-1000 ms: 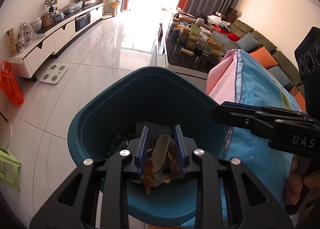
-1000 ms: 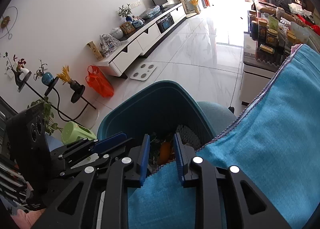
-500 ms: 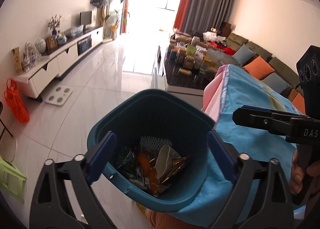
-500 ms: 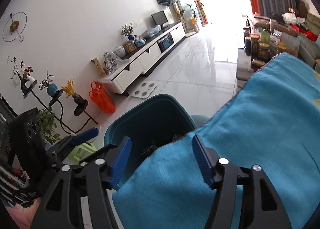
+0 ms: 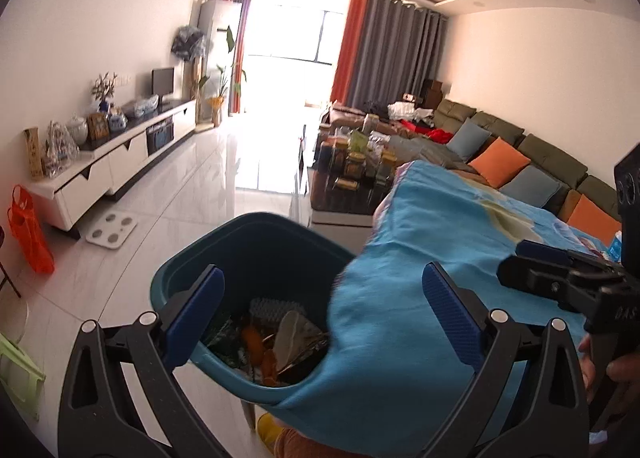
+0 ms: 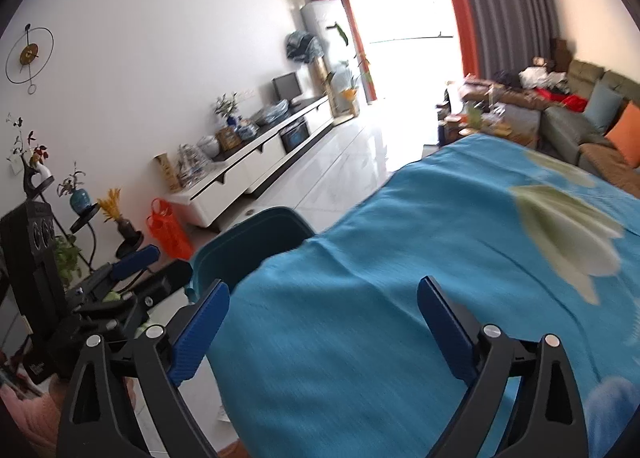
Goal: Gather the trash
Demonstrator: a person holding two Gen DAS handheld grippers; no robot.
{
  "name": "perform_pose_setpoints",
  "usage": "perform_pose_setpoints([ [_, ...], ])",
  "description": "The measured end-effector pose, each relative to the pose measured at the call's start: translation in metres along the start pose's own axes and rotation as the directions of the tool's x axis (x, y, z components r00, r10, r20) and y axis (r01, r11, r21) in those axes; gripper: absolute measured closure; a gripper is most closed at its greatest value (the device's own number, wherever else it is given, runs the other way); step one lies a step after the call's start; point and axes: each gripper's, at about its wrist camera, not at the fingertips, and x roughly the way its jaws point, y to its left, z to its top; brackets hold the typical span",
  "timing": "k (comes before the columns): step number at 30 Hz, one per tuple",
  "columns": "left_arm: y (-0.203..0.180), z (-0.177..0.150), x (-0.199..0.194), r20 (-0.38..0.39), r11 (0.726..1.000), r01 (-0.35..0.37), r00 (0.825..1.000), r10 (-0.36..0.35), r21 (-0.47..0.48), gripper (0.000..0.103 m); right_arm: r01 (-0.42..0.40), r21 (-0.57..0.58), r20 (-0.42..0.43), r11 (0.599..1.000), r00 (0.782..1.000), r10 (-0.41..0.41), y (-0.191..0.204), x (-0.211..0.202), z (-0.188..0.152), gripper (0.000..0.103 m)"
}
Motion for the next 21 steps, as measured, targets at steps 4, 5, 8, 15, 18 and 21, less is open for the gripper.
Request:
perform_pose_setpoints([
  [4,-0.026,-0.002,-0.012,0.033,0.999,0.033,0.999,-0.034,0.040,0.006,0.076,-0.001,0.062,0.997,0.995,-0.076,-0.013,-0.028,-0.014,0.007],
  [5,-0.034,-0.003,-0.014,0.041,0.998,0.038,0.998,-0.041,0.054,0.006,0.098,0.002,0.078,0.995,0.992,-0.098,-0.016,-0.035,-0.017,0.007],
  [8,-0.059,-0.003,-0.019,0.058,0.992,0.075,0.995,-0.081,0.099,0.006,0.161,0.023,0.117,0.987,0.980,-0.162,-0.025,-0.056,-0.028,0.007],
  [15,-0.104,-0.001,-0.028,0.118,0.980,0.129,0.982,-0.148,0.154,0.006,0.305,0.093,0.199,0.948,0.927,-0.318,-0.048,-0.096,-0.051,0.007],
  [18,-0.124,-0.003,-0.031,0.142,0.970,0.154,0.973,-0.182,0.185,0.006,0.353,0.119,0.236,0.928,0.898,-0.372,-0.054,-0.111,-0.060,0.007],
  [21,-0.140,-0.004,-0.028,0.145,0.963,0.169,0.969,-0.202,0.208,0.006,0.408,0.139,0.271,0.902,0.861,-0.431,-0.060,-0.125,-0.068,0.007],
])
